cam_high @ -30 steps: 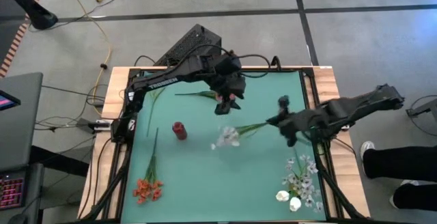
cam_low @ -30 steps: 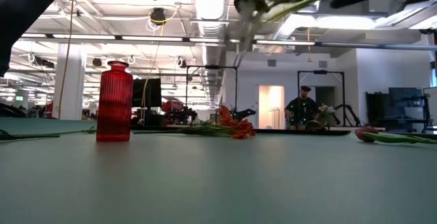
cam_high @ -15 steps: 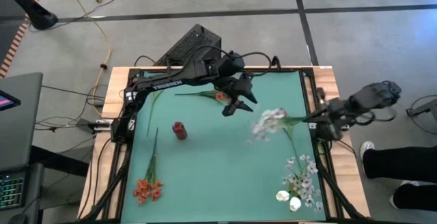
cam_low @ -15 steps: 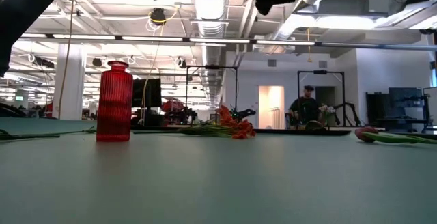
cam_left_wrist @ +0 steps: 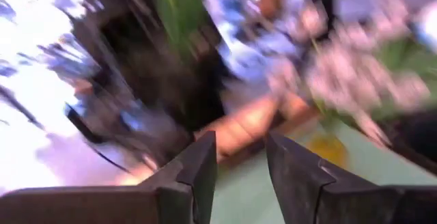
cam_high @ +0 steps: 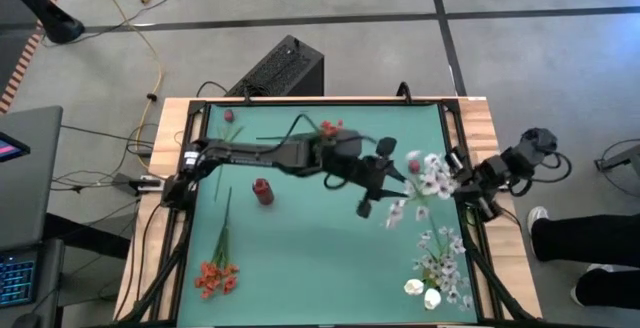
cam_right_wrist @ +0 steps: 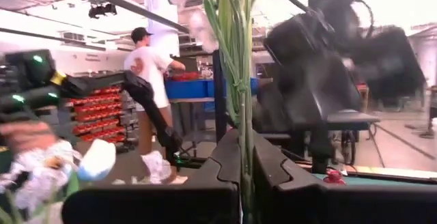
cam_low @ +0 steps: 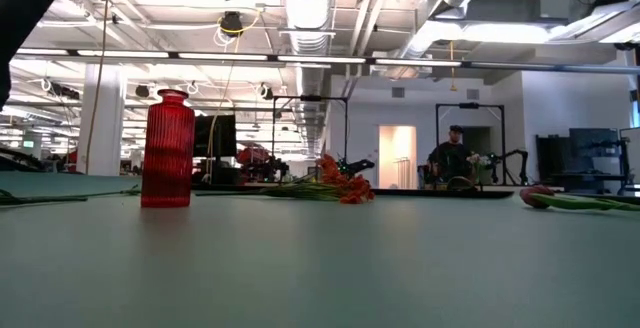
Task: Sort flowers into vase by color
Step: Put the white flowers into the yellow vase
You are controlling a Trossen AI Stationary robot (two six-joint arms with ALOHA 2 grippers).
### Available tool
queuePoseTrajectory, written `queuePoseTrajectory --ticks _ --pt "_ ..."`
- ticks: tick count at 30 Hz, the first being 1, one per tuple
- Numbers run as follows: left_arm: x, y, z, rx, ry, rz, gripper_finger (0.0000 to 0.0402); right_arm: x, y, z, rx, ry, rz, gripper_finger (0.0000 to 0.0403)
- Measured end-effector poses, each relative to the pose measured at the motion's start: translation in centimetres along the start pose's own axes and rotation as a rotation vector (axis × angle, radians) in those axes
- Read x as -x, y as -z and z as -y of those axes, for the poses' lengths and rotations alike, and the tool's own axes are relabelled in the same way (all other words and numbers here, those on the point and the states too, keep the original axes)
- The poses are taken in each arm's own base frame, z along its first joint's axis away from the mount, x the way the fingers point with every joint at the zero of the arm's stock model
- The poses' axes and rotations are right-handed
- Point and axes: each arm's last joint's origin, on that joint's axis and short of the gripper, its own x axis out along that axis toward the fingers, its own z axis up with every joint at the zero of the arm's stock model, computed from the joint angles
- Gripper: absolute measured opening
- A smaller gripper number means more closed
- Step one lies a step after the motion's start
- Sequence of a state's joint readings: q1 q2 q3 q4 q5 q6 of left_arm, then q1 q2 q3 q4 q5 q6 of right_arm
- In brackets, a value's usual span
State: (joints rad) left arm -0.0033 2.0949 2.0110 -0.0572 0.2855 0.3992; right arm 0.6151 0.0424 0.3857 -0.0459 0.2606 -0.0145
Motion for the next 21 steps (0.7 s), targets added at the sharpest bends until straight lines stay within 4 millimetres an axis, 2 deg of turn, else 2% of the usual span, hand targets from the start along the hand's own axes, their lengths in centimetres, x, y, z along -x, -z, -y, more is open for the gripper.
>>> queuePoseTrajectory --ticks 3,8,11,21 --pt "-0.4 -1.5 1.1 -0.035 -0.100 0.058 0.0110 -0.5 0.8 0.0 0.019 0.054 0.003 0.0030" --pt "-0.8 -2.4 2.4 -0.042 -0.192 0.064 0.0110 -1.0 1.4 0.0 0.075 0.093 0.021 0.0033" --pt "-0.8 -2.4 2.5 0.006 -0.277 0.035 0.0110 -1.4 1.5 -0.1 0.083 0.097 0.014 0.0033" --pt "-0.7 -3.1 2.2 0.060 -0.299 0.114 0.0109 -2.9 2.7 -0.1 0.134 0.236 -0.096 0.0032"
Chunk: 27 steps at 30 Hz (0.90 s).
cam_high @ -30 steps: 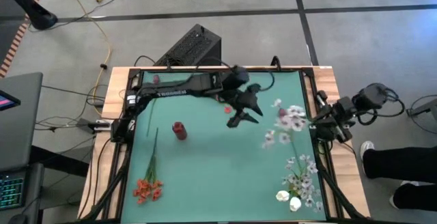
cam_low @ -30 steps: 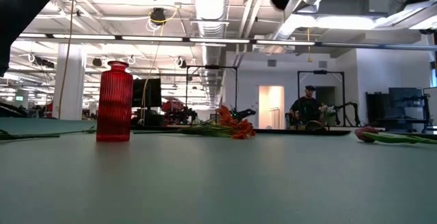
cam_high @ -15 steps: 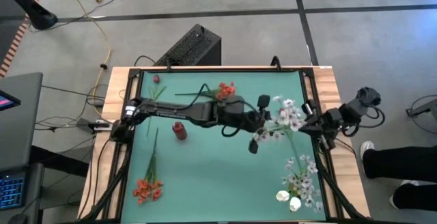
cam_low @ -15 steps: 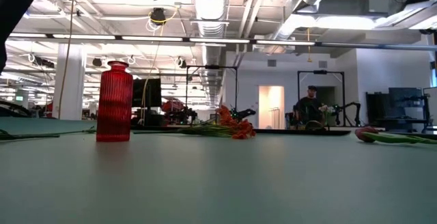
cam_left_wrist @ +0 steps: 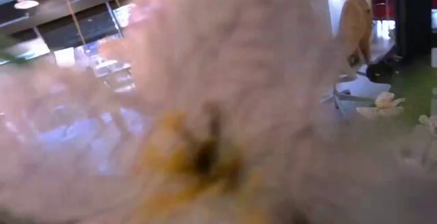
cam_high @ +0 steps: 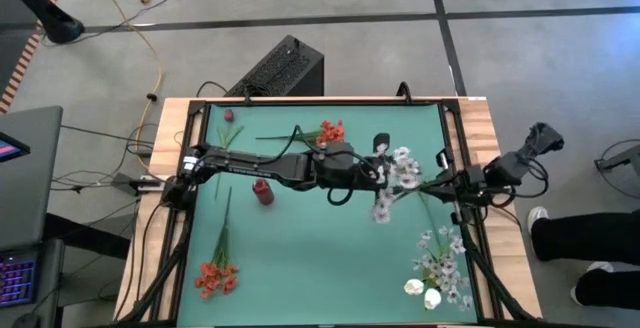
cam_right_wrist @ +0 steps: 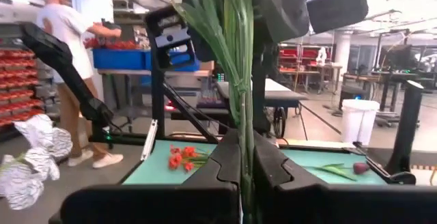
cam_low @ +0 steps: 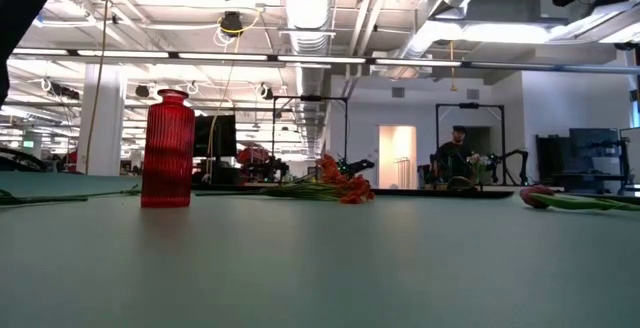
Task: Sort flowers into vase by color
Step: Put the white flowers into the yellow vase
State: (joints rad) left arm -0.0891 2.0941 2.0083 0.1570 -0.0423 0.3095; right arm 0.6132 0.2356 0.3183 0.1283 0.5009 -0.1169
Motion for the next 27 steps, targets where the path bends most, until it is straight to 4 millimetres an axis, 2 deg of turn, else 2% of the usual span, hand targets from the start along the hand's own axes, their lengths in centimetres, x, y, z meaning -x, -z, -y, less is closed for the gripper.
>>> queuePoseTrajectory --ticks 4,9,13,16,23,27 --pt "0.0 0.1 -0.1 0.016 -0.015 -0.011 0.0089 -0.3 0.0 -0.2 0.019 0.002 0.003 0.0035" --pt "0.0 0.2 0.0 0.003 -0.007 -0.023 0.0016 -0.3 0.0 -0.2 0.022 -0.001 0.002 0.0054" --pt "0.0 0.4 0.1 0.015 0.002 -0.043 0.0004 -0.3 0.0 -0.3 0.073 -0.025 0.004 0.0080" --pt "0.0 0.7 0.2 0.043 0.028 -0.072 0.0002 -0.3 0.2 -0.3 0.103 -0.033 -0.009 0.0116" --pt "0.2 1.0 -0.1 0.081 0.034 -0.164 0.0001 -0.3 0.7 -0.3 0.103 -0.040 -0.061 0.0232" --pt "0.2 1.6 -0.7 0.099 0.029 -0.204 0.0000 -0.3 0.4 -0.2 0.072 -0.026 -0.073 0.0269"
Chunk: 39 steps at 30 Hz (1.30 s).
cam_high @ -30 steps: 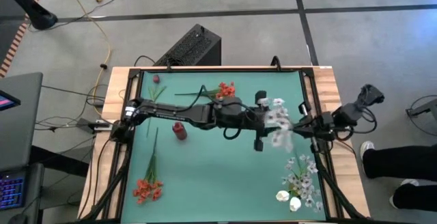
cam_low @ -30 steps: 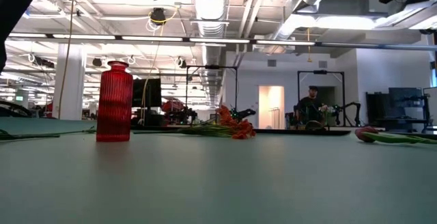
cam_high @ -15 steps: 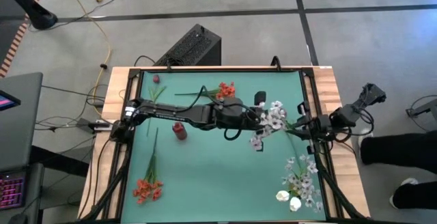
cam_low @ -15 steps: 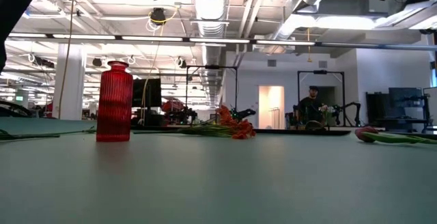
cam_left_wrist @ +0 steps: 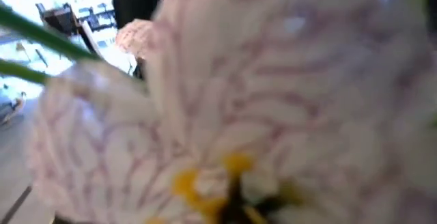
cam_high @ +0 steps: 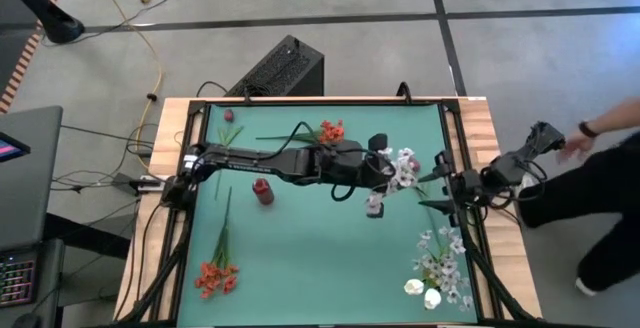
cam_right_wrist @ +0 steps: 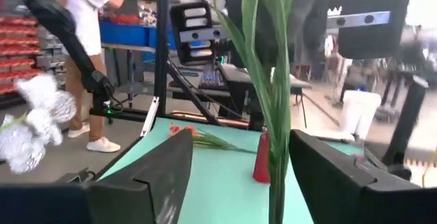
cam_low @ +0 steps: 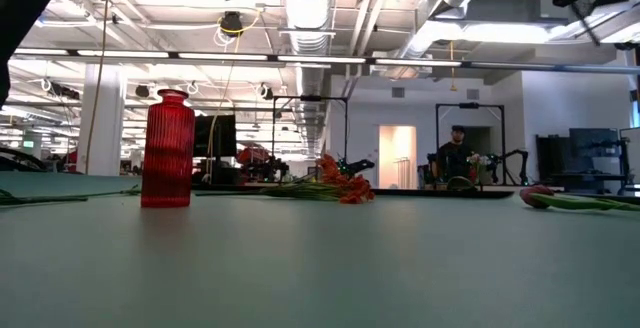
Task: Sort flowers into vase by color
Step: Put the white flowers into the yellow vase
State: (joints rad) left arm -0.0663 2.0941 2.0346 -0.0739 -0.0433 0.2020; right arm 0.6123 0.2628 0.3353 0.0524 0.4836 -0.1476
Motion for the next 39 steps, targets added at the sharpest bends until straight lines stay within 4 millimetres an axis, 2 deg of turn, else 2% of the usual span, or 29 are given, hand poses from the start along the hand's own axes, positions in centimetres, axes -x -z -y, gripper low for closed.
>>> queuePoseTrajectory --ticks 7,13,25,31,39 --pt "0.0 0.7 -1.3 0.045 0.010 -0.043 0.0000 -0.1 -1.4 0.9 -0.089 0.094 -0.171 0.0276" --pt "0.0 0.7 -1.3 0.044 0.015 -0.043 0.0000 -1.5 -1.5 1.5 -0.079 0.186 -0.274 0.0276" --pt "0.0 1.1 -1.3 0.044 0.021 -0.082 0.0000 -4.3 -2.5 2.0 -0.053 0.160 -0.354 0.0264" --pt "0.0 1.3 -1.2 0.042 0.024 -0.101 0.0000 -4.5 -3.2 2.1 -0.047 0.155 -0.382 0.0215" --pt "0.0 1.2 -1.3 0.042 0.021 -0.094 0.0005 -4.4 -3.2 2.1 -0.060 0.158 -0.384 0.0100"
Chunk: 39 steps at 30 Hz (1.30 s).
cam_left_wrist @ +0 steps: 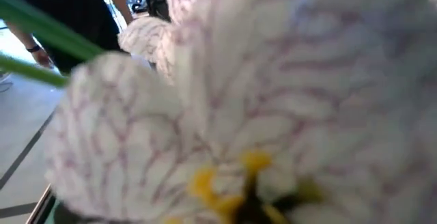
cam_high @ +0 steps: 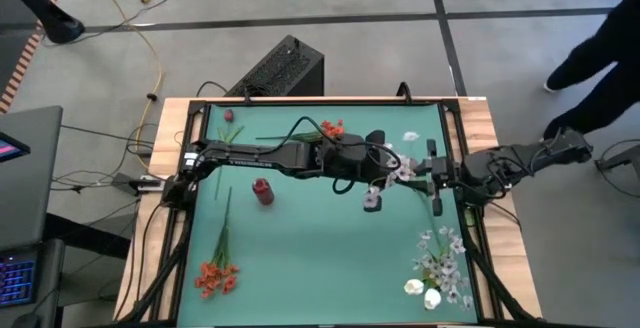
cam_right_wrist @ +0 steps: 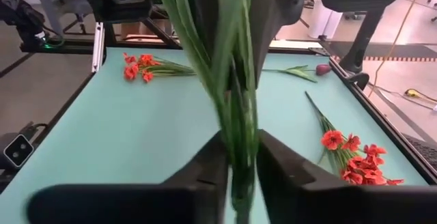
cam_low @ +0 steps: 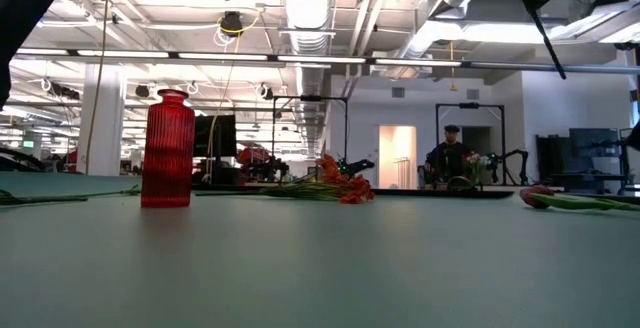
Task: Sort flowers into vase by color
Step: Put the white flowers into the yellow vase
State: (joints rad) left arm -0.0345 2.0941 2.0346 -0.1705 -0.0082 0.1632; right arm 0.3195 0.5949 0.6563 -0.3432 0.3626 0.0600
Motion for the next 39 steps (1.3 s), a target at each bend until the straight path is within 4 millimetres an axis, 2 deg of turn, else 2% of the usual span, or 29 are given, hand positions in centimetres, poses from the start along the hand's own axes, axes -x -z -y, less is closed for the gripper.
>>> queuePoseTrajectory --ticks 5,10,14,17,22,27,30,35,39 --pt "0.0 0.2 0.3 -0.061 0.016 -0.019 0.0060 0.0 0.0 0.0 0.001 -0.001 -0.005 0.0036" --pt "0.5 -0.1 0.3 -0.064 -0.013 -0.039 0.0156 0.1 0.0 -0.2 -0.017 -0.019 0.002 0.0035" --pt "2.9 -2.0 -0.4 -0.084 -0.126 -0.055 0.0218 0.2 -0.1 -0.6 -0.043 -0.046 0.010 0.0036" --pt "4.9 -3.2 -0.7 -0.109 -0.158 -0.083 0.0244 0.3 0.0 -0.8 -0.050 -0.058 0.000 0.0044" --pt "8.5 -4.3 -0.9 -0.121 -0.150 -0.185 0.0253 1.3 -0.7 -0.8 -0.070 -0.089 -0.011 0.0044" --pt "11.3 -3.8 -1.3 -0.072 -0.234 -0.365 0.0253 2.9 -1.6 -0.7 -0.133 -0.122 -0.036 0.0042" --pt "12.7 -3.5 -1.4 -0.037 -0.264 -0.455 0.0254 3.8 -1.5 -0.7 -0.187 -0.163 -0.055 0.0042" --pt "13.0 -3.0 -0.8 0.001 -0.225 -0.505 0.0254 5.5 -0.7 -0.8 -0.236 -0.186 -0.073 0.0040" --pt "13.1 -2.9 0.5 -0.017 -0.168 -0.496 0.0254 6.4 -0.8 -1.3 -0.247 -0.228 -0.032 0.0039"
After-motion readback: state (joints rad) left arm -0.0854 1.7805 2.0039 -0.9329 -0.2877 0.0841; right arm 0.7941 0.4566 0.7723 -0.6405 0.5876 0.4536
